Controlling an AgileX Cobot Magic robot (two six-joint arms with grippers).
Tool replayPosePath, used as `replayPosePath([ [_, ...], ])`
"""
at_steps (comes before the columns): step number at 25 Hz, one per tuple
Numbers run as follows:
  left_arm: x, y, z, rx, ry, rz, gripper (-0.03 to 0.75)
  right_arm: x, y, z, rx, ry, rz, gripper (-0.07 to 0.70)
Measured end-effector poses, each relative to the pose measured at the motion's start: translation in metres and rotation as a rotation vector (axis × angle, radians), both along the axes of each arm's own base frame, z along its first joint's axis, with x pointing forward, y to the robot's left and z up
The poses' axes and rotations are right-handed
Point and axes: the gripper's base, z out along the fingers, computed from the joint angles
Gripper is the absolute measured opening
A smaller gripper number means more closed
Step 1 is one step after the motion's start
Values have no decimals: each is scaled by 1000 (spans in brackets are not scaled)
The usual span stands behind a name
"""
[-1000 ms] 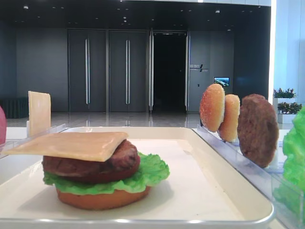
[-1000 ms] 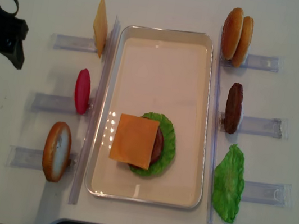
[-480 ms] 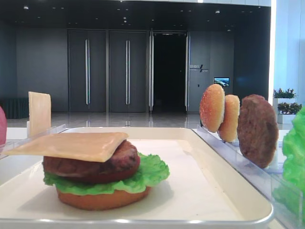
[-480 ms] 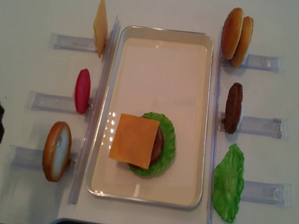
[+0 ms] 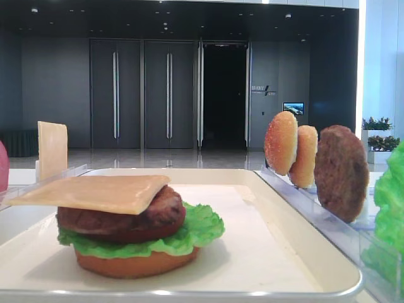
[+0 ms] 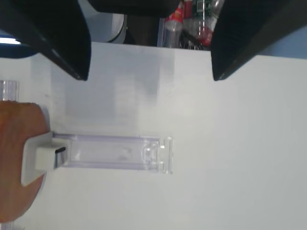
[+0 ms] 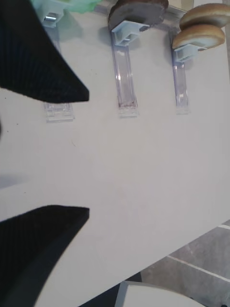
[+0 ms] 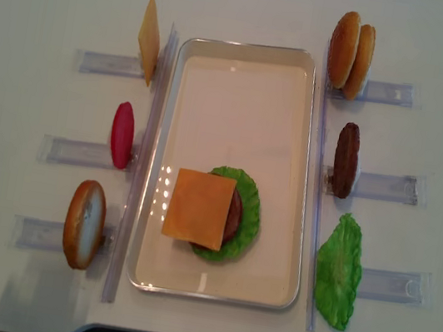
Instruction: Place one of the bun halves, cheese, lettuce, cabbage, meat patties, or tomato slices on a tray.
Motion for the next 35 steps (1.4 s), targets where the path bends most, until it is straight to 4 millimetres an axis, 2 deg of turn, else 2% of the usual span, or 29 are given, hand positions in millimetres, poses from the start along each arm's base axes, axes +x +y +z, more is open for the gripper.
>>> replayPosePath([
  [8, -40, -3, 16, 31, -293, 5, 591, 0, 0, 0, 0, 0, 0, 468],
  [17, -77, -5, 18, 49, -526, 15, 591, 0, 0, 0, 0, 0, 0, 468],
  [35, -78, -5, 18, 50, -534, 16, 591, 0, 0, 0, 0, 0, 0, 468],
])
